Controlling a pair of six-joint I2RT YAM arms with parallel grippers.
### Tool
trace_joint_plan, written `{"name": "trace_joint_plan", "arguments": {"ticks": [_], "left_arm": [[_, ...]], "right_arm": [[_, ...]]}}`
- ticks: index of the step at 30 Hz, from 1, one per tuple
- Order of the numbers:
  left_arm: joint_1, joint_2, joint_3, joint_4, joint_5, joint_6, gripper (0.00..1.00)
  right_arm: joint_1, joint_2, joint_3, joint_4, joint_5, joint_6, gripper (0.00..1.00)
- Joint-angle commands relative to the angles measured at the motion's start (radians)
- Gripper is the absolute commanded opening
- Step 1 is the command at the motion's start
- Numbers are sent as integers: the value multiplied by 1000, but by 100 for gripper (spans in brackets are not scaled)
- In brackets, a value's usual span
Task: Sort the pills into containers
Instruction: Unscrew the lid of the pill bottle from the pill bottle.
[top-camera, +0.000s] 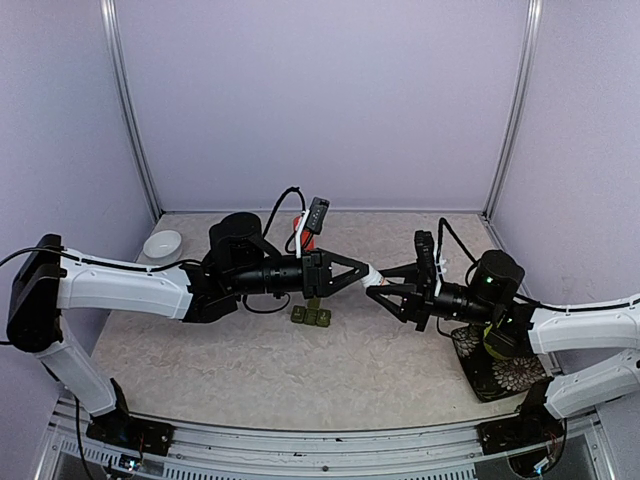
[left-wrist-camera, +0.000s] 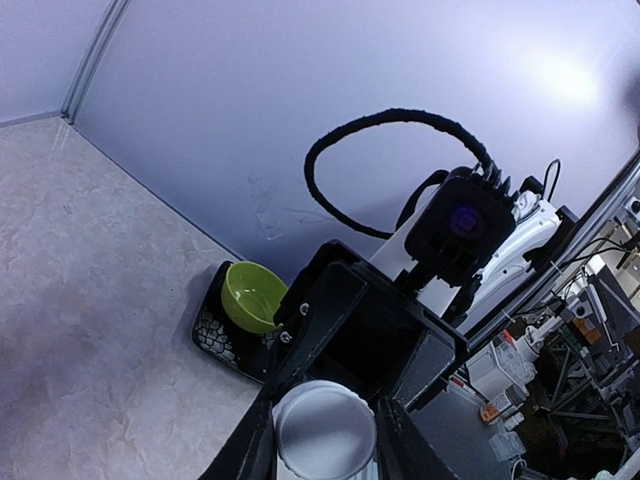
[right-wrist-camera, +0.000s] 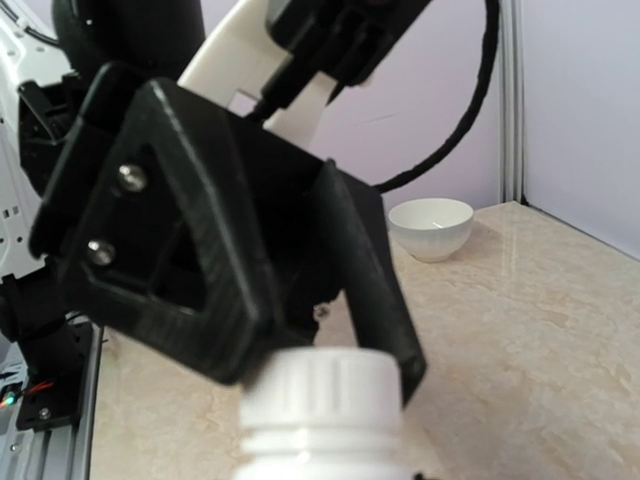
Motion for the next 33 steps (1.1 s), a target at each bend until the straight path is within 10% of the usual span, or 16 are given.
{"name": "trace_joint_plan", "arguments": {"ticks": [1, 33], "left_arm": [[-8, -8, 6, 11, 3, 22, 33], [16, -25, -14, 28, -36, -75, 33]], "right_arm": [[5, 6, 15, 15, 10, 4, 0], [4, -15, -20, 3, 60, -40, 0]]}}
